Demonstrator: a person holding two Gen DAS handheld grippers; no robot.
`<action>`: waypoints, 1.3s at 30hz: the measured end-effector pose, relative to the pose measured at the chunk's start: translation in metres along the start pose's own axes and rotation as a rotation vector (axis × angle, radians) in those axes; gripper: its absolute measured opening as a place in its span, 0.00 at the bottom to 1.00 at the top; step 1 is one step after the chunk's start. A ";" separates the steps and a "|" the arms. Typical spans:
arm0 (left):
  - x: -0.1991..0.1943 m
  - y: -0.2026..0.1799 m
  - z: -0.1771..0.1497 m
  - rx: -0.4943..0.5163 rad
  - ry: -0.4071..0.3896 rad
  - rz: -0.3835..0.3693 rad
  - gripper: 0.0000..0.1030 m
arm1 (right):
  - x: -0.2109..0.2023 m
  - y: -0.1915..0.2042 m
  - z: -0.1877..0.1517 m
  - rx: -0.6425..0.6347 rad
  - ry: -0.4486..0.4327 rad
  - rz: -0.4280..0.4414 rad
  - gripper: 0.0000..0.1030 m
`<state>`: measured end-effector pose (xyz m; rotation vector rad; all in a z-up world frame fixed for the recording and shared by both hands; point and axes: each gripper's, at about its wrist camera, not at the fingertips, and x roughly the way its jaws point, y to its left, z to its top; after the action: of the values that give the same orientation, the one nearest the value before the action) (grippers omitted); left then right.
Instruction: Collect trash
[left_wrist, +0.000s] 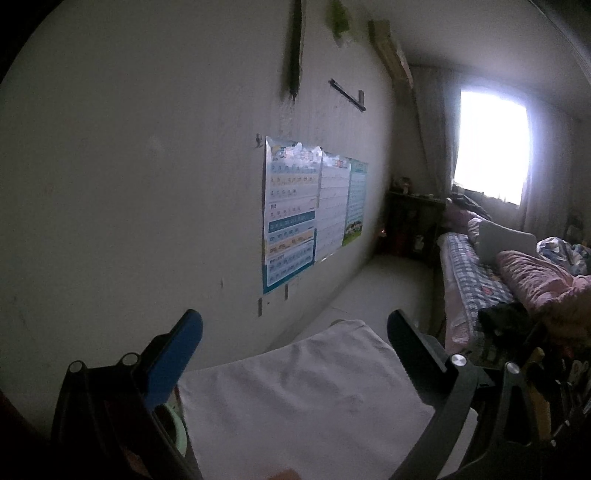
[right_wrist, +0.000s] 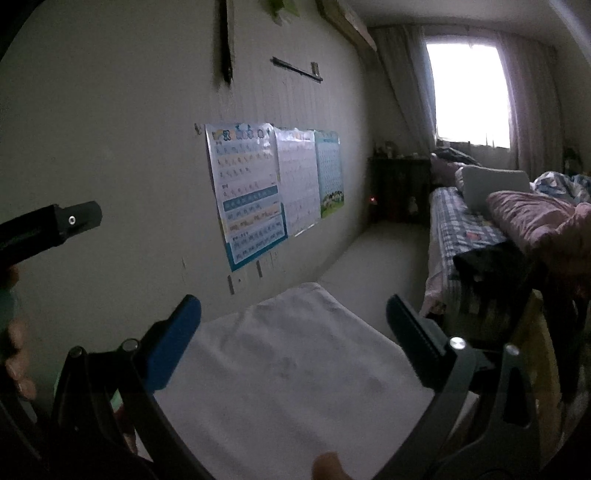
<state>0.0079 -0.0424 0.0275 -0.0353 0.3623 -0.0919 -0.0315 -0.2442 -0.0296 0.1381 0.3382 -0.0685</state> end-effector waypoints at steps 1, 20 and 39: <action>0.000 -0.001 0.000 0.000 0.002 -0.001 0.93 | 0.001 0.000 0.000 0.005 0.006 -0.005 0.96; 0.007 0.005 -0.002 -0.003 0.041 -0.008 0.92 | -0.008 -0.010 0.019 0.066 0.025 -0.054 0.96; 0.017 0.009 -0.007 -0.004 0.079 0.012 0.92 | -0.002 -0.013 0.016 0.077 0.060 -0.060 0.96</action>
<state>0.0217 -0.0347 0.0144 -0.0337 0.4417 -0.0811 -0.0289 -0.2596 -0.0153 0.2070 0.3996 -0.1368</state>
